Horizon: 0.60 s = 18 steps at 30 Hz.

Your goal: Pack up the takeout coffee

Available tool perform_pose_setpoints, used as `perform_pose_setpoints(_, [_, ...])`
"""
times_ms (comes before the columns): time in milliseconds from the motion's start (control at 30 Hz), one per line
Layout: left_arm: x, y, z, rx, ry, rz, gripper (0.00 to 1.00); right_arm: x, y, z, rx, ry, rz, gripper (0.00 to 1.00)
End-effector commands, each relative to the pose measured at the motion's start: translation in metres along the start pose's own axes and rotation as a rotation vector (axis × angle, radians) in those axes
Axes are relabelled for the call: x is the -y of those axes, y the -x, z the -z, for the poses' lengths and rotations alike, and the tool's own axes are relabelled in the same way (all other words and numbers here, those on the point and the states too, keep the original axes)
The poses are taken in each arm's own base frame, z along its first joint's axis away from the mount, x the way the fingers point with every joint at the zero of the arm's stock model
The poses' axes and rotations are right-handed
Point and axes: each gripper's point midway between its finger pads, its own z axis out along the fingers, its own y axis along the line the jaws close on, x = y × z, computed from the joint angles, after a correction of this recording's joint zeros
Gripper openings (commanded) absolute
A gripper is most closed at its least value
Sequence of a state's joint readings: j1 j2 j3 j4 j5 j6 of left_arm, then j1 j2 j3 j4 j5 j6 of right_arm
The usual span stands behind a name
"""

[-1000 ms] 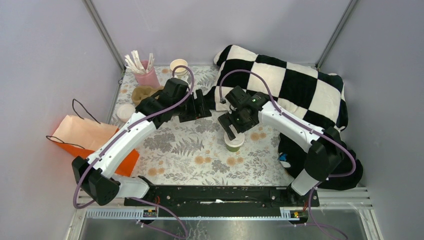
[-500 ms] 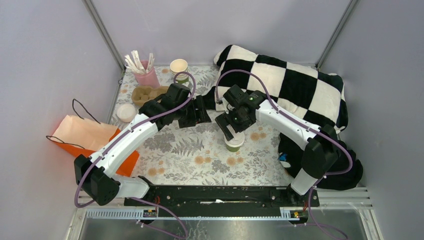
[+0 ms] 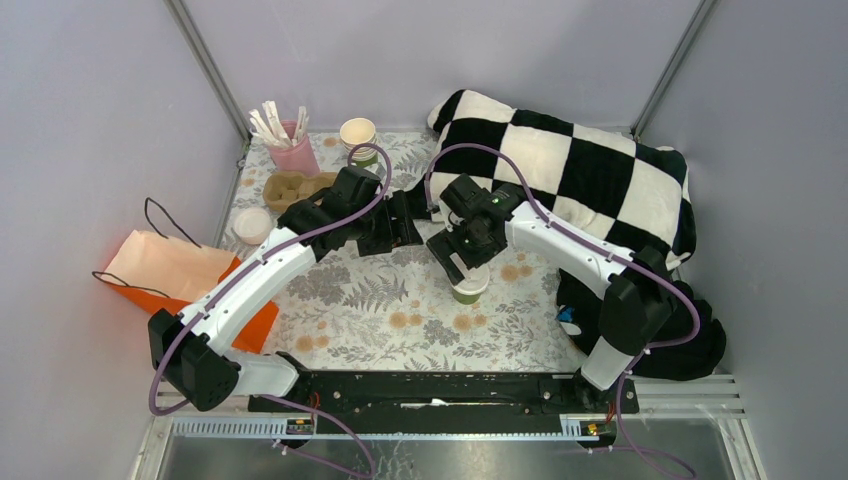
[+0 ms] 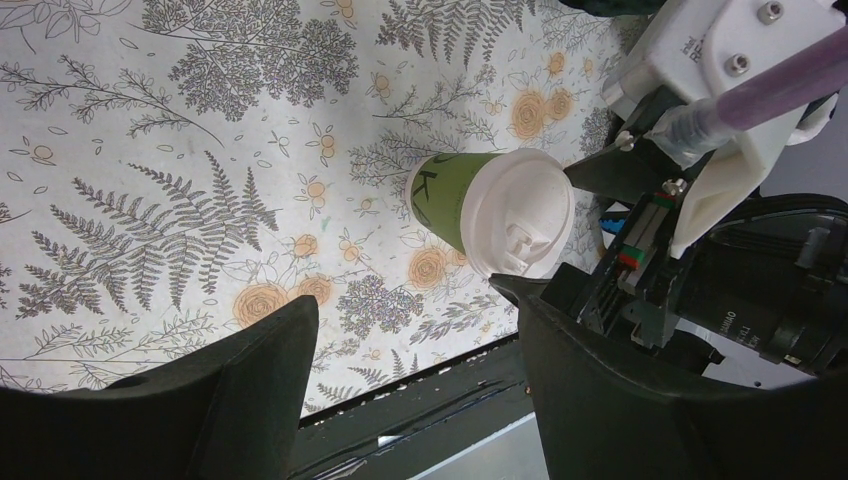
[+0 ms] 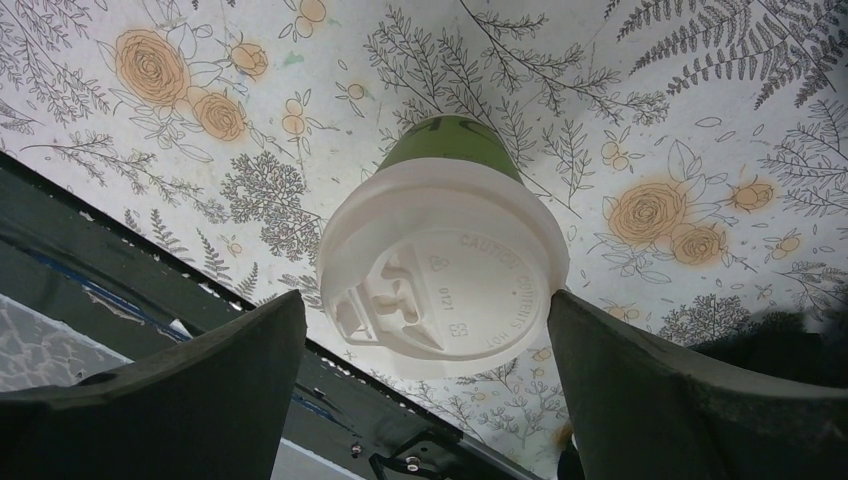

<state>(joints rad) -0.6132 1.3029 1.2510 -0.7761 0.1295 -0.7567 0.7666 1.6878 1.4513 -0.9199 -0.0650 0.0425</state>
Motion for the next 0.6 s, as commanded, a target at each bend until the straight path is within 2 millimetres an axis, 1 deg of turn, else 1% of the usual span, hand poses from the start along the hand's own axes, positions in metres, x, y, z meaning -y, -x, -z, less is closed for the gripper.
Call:
perform_pose_setpoints(0, [0.009,0.007,0.007,0.033,-0.046,-0.007,0.77,0.0,0.001,-0.006,0.003,-0.022,0.016,0.95])
perform_pose_setpoints(167, [0.008,0.006,0.007,0.032,-0.045,-0.007,0.77,0.01,-0.006,-0.011,-0.021,-0.076,0.005,0.86])
perform_pose_setpoints(300, [0.007,0.004,0.008,0.03,-0.044,-0.007,0.77,0.015,-0.014,-0.014,-0.034,-0.103,0.009,0.87])
perform_pose_setpoints(567, [0.007,0.004,0.006,0.027,-0.041,-0.006,0.78,0.025,-0.034,-0.022,-0.079,-0.228,0.052,0.87])
